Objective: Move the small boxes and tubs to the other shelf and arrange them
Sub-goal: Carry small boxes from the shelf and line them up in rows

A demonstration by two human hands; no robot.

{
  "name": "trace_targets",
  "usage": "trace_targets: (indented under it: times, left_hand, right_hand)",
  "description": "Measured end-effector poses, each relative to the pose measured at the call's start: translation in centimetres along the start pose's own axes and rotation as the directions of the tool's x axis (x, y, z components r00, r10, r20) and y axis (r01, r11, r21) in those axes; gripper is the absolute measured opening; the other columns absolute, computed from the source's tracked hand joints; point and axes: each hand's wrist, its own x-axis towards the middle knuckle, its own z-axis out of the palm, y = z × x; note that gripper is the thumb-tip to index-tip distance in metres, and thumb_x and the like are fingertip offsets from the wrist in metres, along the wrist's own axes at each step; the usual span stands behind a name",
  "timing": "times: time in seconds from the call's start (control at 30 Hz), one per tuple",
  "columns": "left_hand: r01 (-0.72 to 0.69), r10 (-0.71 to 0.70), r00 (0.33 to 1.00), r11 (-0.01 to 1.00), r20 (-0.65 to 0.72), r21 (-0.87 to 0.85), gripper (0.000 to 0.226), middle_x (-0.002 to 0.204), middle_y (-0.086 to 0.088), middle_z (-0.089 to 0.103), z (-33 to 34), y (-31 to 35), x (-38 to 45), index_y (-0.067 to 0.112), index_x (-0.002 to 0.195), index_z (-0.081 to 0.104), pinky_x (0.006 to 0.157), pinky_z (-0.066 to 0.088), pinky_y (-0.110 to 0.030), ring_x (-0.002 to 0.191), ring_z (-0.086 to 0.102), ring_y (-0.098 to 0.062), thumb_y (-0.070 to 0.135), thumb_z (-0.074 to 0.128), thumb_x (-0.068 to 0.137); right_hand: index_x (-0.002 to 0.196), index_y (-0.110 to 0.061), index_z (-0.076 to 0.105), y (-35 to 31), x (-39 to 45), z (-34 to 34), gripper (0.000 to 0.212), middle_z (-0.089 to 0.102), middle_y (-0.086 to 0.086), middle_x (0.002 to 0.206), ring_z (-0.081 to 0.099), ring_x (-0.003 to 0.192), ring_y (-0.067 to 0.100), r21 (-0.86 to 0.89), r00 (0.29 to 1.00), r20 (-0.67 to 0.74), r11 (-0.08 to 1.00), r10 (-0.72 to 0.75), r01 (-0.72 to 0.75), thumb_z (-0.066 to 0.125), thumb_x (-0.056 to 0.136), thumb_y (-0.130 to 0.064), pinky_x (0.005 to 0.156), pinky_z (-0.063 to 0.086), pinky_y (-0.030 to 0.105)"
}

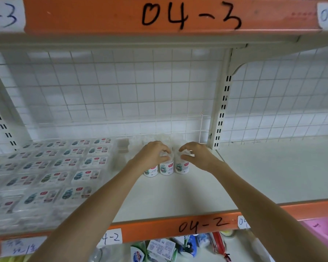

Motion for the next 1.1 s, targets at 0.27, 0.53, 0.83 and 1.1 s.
trace_targets:
  times: [0.27,0.53,0.83,1.1]
  left_hand:
    - [0.011,-0.011,1.000,1.000,-0.019,0.015,0.024,0.111,0.000,0.059,0.5,-0.5,0.4,0.022,0.107,0.066,0.084,0.044,-0.029,0.102,0.055,-0.017,0.027,0.062,0.084]
    - [-0.051,0.051,0.990,0.999,-0.130,0.006,0.026,0.116,0.003,0.059,-0.1,-0.5,-0.9,0.022,0.110,0.065,0.094,0.041,-0.031,0.109,0.052,-0.015,0.032,0.059,0.087]
    - [0.091,-0.100,0.925,0.995,-0.367,-0.043,0.043,0.112,0.011,0.061,-6.5,-4.6,-14.7,0.018,0.107,0.067,0.092,0.036,-0.012,0.105,0.052,-0.003,0.047,0.045,0.083]
    - [0.365,-0.326,0.793,0.930,-0.515,-0.026,0.067,0.115,0.007,0.055,-9.3,-13.0,-28.4,0.013,0.114,0.064,0.094,0.039,-0.020,0.106,0.047,-0.002,0.064,0.036,0.082]
  right_hand:
    - [0.111,-0.016,0.061,0.6,0.0,0.8,0.024,0.056,0.006,0.119,0.053,0.109,0.022,0.027,0.999,-0.027,0.999,0.038,-0.038,0.061,0.087,-0.021,0.095,0.043,0.031]
    - [0.123,-0.012,0.054,0.8,0.2,1.3,0.038,0.049,0.007,0.128,0.037,0.125,0.026,-0.098,0.987,-0.145,0.994,-0.070,0.056,0.061,0.088,-0.026,0.106,0.023,0.029]
    - [0.106,-0.010,0.065,-8.1,-0.1,6.8,0.029,0.060,0.006,0.114,0.048,0.109,0.021,0.022,0.911,-0.215,0.931,-0.351,0.364,0.053,0.085,-0.025,0.089,0.022,0.006]
    - [0.127,-0.035,0.045,-15.6,-3.1,14.9,0.040,0.033,-0.031,0.131,0.025,0.130,-0.006,0.328,0.918,-0.006,0.867,-0.396,0.376,0.055,0.089,-0.043,0.106,0.021,0.012]
